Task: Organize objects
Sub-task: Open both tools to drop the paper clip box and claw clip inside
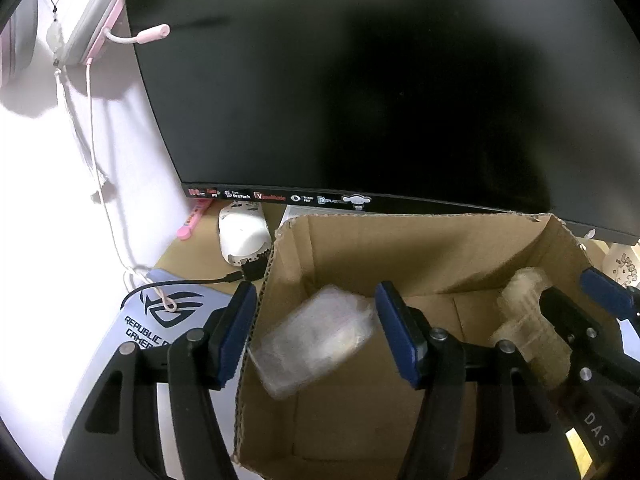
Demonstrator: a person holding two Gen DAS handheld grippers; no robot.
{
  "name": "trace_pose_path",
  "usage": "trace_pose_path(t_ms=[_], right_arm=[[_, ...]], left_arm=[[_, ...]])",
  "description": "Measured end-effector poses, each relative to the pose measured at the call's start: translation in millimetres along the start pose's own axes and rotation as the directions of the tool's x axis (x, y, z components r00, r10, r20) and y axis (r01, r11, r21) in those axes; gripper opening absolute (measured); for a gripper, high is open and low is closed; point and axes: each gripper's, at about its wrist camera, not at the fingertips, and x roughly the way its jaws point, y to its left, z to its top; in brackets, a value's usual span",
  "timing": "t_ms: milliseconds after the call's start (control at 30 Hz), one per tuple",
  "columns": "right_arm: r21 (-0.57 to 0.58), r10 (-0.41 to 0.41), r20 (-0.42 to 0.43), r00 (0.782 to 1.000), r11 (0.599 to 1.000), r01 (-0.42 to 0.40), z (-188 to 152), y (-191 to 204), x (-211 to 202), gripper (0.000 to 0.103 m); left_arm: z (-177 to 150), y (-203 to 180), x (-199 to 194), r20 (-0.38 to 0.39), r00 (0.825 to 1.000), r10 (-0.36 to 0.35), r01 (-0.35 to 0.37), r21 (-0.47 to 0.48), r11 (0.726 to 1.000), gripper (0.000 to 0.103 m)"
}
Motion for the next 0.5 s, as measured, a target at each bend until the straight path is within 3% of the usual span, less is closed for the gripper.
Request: trace_pose_path(t_ms=[233, 300, 333, 400, 467, 500], right_arm=[[0.009, 0.010, 0.004, 1.000, 1.000, -0.010, -1.1, -2.6, -4.6, 0.053], [0.015, 0.030, 0.010, 0.999, 0.999, -0.031, -0.7, -3.6, -7.7, 0.053], [0.019, 0.040, 0.015, 0.999, 0.999, -0.040, -0.6, -4.3, -10.0, 0.054], [0.028, 0.054, 0.027, 0.998, 0.998, -0.055, -0.4, -5.9, -15.8, 0.059], [0.031, 0.061, 0.047, 0.997, 0.998, -0.062, -0.6, -6.8, -22.1, 0.074], [0.030, 0.060, 0.057, 0.997, 0.998, -0.062, 1.0, -6.0, -24.6, 0.076]], left_arm=[[2.9, -0.9, -16.3, 0.040, 0.999, -0.003, 0.003, 0.007, 1.000, 0.063], [4.2, 0.4, -22.2, 0.056, 0.998, 0.002, -0.002, 0.000, 1.000, 0.080], [5.0, 1.4, -25.8, 0.069, 0.998, 0.006, -0.006, -0.004, 1.000, 0.084], [6.3, 4.5, -36.8, 0.105, 0.994, 0.023, -0.022, -0.012, 1.000, 0.087], [8.4, 6.5, -44.5, 0.122, 0.992, 0.034, -0.032, -0.013, 0.999, 0.088], [8.9, 8.1, -49.7, 0.135, 0.990, 0.041, -0.039, -0.015, 0.999, 0.093]])
